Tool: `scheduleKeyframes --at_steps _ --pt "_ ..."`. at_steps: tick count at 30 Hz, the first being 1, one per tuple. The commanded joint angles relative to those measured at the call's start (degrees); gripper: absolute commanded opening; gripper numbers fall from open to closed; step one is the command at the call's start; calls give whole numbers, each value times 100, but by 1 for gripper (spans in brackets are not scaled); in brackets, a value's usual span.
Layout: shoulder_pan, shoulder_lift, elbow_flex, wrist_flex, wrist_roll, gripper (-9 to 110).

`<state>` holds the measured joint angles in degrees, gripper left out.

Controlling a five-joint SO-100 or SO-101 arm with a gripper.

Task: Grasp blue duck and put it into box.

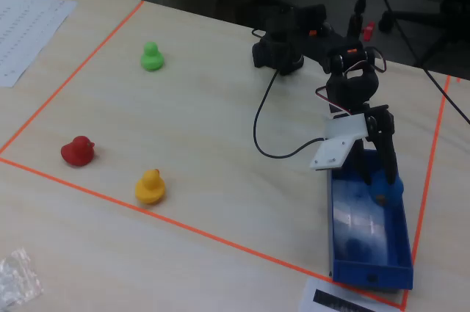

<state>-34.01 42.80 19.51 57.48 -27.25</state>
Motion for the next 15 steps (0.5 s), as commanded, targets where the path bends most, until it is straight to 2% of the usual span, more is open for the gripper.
scheduleKeyframes --at_steps 1,3,7,10,13,15 --pt "167 88 -229 -132 -62 24" --pt "264 105 -439 18 -62 27" --pt "422 536 -782 580 -255 24" --pt "510 1582 -316 879 -475 15" --pt "659 2997 721 589 -527 3" --pt "756 3771 1266 624 -773 0"
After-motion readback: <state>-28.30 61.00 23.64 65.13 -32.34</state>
